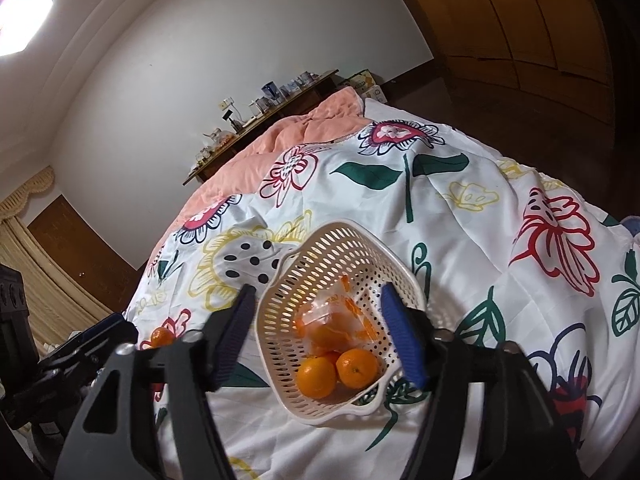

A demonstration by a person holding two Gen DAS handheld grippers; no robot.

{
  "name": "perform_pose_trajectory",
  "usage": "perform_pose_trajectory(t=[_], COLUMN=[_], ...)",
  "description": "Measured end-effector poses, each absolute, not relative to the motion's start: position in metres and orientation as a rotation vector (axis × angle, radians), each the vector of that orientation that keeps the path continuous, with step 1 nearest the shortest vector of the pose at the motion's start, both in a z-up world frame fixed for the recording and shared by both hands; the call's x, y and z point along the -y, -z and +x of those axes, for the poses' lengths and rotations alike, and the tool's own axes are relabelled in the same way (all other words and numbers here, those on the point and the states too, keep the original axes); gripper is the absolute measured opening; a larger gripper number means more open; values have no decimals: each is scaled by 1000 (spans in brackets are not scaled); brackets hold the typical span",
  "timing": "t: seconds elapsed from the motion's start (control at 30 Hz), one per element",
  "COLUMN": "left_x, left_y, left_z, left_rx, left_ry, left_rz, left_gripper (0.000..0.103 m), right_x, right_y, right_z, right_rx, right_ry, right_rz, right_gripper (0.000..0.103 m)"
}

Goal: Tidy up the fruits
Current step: 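Move the left tool back over the yellow banana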

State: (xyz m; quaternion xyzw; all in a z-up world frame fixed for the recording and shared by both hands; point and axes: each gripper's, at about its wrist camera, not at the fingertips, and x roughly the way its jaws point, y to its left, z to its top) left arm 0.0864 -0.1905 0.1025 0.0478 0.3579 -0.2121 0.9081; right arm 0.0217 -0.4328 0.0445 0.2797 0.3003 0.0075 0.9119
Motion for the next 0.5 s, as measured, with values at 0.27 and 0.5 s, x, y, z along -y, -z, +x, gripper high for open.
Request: perform_pose_trajectory(t=[0.27, 0.5], left_x=[159, 119], left_y=[-117, -121], left_z=[86, 87], left_rx=[-676, -717], left_ry=[353, 281], left_rz=[65, 13], left_gripper=[100, 100], right_x=[412, 393], right_y=[-58, -61], right_z=[20, 24], right_rx=[-557, -588], right_ry=[-46, -64], right_rz=[515, 444], right_gripper=[98, 98])
